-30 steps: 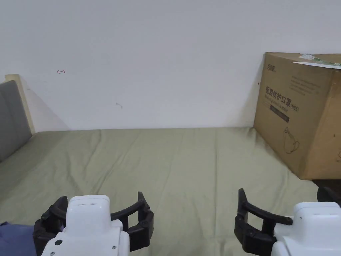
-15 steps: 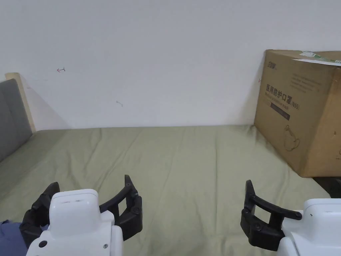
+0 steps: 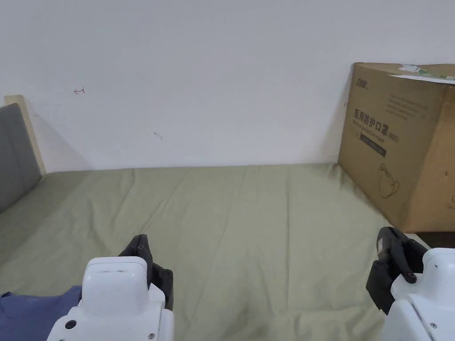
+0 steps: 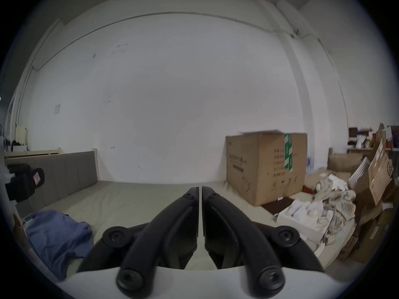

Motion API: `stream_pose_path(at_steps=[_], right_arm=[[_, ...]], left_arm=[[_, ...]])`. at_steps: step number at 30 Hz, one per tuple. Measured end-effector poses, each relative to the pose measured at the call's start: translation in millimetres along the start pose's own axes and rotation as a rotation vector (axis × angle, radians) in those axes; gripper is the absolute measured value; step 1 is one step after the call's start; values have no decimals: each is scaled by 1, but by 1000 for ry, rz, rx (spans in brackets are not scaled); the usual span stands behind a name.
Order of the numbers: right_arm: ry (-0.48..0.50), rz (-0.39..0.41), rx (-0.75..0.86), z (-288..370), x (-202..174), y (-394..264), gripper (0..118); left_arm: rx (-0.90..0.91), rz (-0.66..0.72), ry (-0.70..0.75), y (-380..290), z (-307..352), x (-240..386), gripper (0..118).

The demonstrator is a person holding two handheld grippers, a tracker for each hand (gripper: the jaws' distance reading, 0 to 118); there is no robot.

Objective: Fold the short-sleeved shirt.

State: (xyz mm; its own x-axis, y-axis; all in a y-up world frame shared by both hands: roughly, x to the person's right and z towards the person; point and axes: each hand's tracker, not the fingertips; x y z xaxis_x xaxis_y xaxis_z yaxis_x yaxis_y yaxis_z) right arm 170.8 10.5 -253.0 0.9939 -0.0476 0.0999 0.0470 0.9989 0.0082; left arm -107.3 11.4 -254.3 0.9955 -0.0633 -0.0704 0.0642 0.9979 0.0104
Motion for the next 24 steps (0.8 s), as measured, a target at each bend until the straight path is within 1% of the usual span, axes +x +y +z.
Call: stream_pose_path(at_steps=[3,4,8,11,13,16,19,21,24], right_arm=[[-16,16,13,0,5,-2,4],[-15,20,14,0,6,-2,4],[-24,30,17,2,7,-2,4],[-32,30,20,3,8,-1,4],[-50,16,31,4,10,-1,4],[-53,-25,26,3,12,-1,4],[-40,-28,-3,-8,-1,-6,4],[6,-9,-32,-17,-24,-10,4],[183,-21,-92,-26,-76,-13,4]], left_arm=[[-49,63,-84,-1,-5,-3,0],[-63,74,-83,-2,-8,-3,0],[-67,66,-36,-6,-10,-1,0],[-63,60,-30,-6,-10,-1,0],[-62,60,-21,-5,-10,-2,0],[-76,64,1,-4,-9,-11,0],[-89,56,53,-5,1,-35,0],[-84,35,128,-7,13,-61,0],[-91,22,272,-10,39,-112,0]])
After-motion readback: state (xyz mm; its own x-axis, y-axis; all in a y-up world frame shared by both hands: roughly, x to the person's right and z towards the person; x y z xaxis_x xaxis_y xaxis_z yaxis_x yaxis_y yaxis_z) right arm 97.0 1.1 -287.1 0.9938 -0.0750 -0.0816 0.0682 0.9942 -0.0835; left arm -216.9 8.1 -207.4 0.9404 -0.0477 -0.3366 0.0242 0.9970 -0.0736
